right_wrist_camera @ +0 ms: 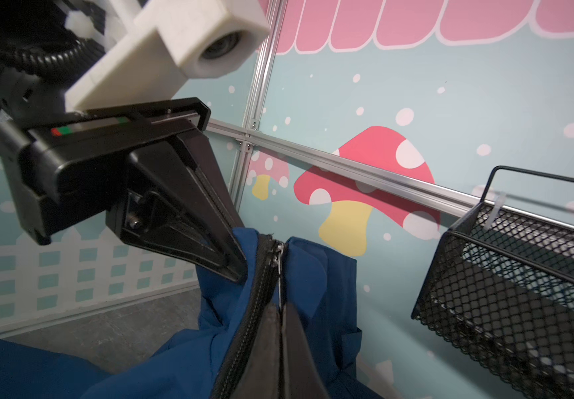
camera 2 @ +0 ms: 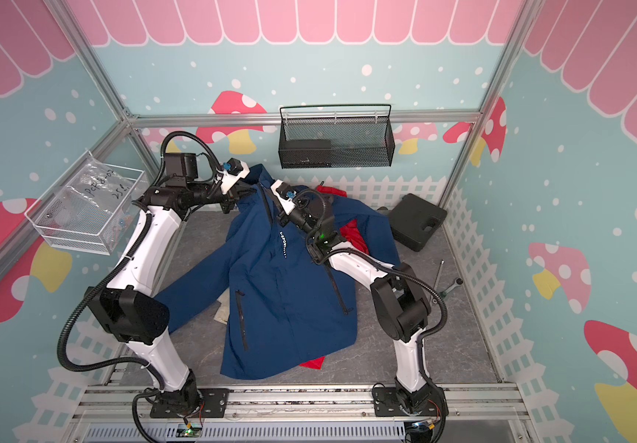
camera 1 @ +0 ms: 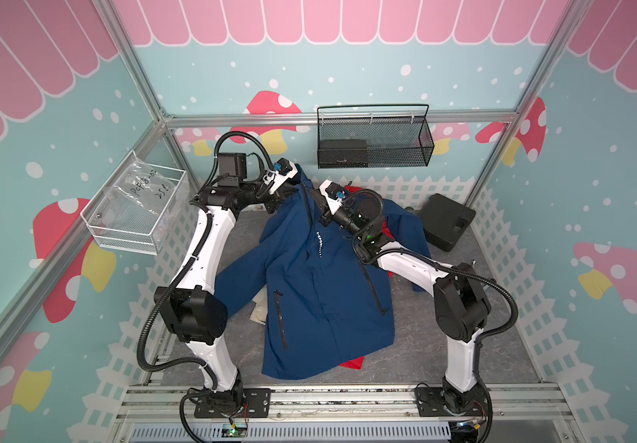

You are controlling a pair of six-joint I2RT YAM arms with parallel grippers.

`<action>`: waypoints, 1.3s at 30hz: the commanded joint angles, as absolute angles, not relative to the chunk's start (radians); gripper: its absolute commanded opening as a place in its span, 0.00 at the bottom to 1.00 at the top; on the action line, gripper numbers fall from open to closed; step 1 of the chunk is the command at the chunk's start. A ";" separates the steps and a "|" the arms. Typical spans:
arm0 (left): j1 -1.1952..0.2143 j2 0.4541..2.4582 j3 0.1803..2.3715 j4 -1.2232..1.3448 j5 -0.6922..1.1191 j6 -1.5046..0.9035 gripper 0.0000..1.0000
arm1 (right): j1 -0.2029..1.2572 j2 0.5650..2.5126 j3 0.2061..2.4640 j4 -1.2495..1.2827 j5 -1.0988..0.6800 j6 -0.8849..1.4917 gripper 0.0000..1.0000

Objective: Unzip the jacket
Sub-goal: Unzip the zipper on the jacket.

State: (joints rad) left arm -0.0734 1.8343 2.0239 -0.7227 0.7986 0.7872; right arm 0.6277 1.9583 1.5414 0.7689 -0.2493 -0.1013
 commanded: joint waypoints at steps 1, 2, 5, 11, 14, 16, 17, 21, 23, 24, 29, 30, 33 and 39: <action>-0.058 1.824 2.081 -0.701 0.818 0.756 0.00 | 0.630 1.934 1.506 0.753 -0.112 -0.271 0.00; -0.058 1.824 2.084 -0.701 0.822 0.751 0.00 | 0.637 1.936 1.503 0.748 -0.090 -0.304 0.00; -0.058 1.829 2.101 -0.709 0.827 0.744 0.00 | 0.657 1.942 1.498 0.740 -0.040 -0.373 0.00; -0.058 1.848 2.154 -0.740 0.815 0.720 0.00 | 0.692 1.936 1.465 0.752 0.074 -0.495 0.00; -0.058 1.852 2.169 -0.746 0.813 0.708 0.00 | 0.713 1.934 1.437 0.786 0.139 -0.577 0.00; -0.058 1.852 2.172 -0.747 0.813 0.704 0.00 | 0.722 1.935 1.427 0.801 0.162 -0.623 0.00; -0.058 1.852 2.174 -0.748 0.812 0.701 0.00 | 0.727 1.933 1.423 0.800 0.167 -0.642 0.00; -0.058 1.856 2.190 -0.747 0.806 0.678 0.00 | 0.739 1.926 1.406 0.806 0.188 -0.692 0.00; -0.058 1.858 2.197 -0.747 0.791 0.664 0.00 | 0.746 1.920 1.395 0.813 0.197 -0.711 0.00; -0.058 1.858 2.198 -0.747 0.784 0.659 0.00 | 0.750 1.917 1.389 0.815 0.199 -0.719 0.00; -0.063 1.865 2.227 -0.744 0.719 0.609 0.00 | 0.770 1.906 1.359 0.811 0.202 -0.764 0.00; -0.063 1.867 2.234 -0.741 0.706 0.596 0.00 | 0.774 1.907 1.354 0.806 0.204 -0.772 0.00; -0.066 1.865 2.243 -0.720 0.667 0.546 0.00 | 0.785 1.906 1.344 0.785 0.219 -0.799 0.00; -0.067 1.861 2.244 -0.683 0.643 0.482 0.00 | 0.811 1.906 1.336 0.720 0.265 -0.850 0.00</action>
